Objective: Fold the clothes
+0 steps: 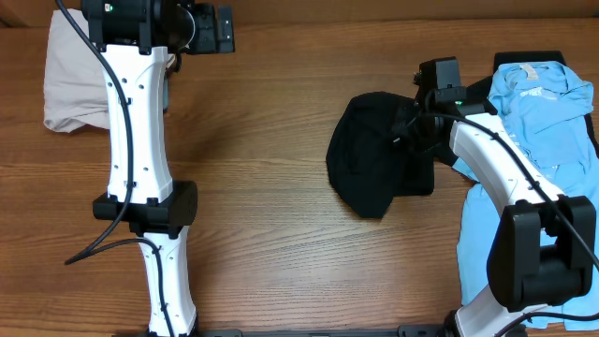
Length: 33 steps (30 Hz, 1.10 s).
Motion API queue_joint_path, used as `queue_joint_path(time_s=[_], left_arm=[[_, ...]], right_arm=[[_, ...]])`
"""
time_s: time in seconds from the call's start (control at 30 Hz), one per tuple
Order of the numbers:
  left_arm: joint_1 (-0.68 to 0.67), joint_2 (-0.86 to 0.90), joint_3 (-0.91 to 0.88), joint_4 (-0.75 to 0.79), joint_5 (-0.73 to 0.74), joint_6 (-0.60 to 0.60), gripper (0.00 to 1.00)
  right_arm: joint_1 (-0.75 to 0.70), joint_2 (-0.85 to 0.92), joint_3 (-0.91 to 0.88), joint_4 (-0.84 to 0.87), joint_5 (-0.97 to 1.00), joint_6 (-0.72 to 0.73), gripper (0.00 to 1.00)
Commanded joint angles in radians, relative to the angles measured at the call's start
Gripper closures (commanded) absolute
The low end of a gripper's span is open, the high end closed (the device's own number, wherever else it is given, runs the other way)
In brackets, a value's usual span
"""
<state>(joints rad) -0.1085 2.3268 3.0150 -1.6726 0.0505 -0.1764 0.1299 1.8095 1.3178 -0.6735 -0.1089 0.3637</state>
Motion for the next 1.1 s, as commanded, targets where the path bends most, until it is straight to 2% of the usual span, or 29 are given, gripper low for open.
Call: queue_joint_path(time_s=[0.0,0.17,0.23,0.27,0.37,0.4,0.77,1.03,1.07], left_arm=[[0.003,0.003,-0.005,0.000,-0.010,0.019,0.00],[0.003,0.003,-0.005,-0.003,-0.010,0.019,0.00],[0.004,0.003,-0.005,-0.003,-0.010,0.019,0.00],[0.003,0.003,-0.005,-0.003,-0.010,0.019,0.00],[0.004,0.003,-0.005,-0.003,-0.010,0.019,0.00],[0.004,0.003,-0.005,-0.003,-0.010,0.019,0.00],[0.004,0.003,-0.005,-0.002,-0.010,0.019,0.00],[0.004,0.003,-0.005,0.007,-0.010,0.019,0.00],[0.004,0.003,-0.005,0.008,-0.010,0.019,0.00]], right_arm=[[0.001,0.034,-0.011,0.002,-0.016,0.011,0.61],[0.001,0.048,-0.011,0.009,-0.027,0.030,0.61],[0.001,0.048,-0.011,0.016,-0.026,0.030,0.64],[0.001,0.048,-0.011,0.023,-0.026,0.030,0.69],[0.001,0.048,-0.011,0.056,-0.019,0.030,0.95],[0.000,0.048,-0.010,0.067,-0.015,0.030,0.96],[-0.109,0.047,0.209,0.053,-0.002,0.021,0.96],[-0.219,0.080,0.221,0.097,0.059,-0.032,0.96],[-0.225,0.090,0.221,0.095,0.062,-0.044,0.86]])
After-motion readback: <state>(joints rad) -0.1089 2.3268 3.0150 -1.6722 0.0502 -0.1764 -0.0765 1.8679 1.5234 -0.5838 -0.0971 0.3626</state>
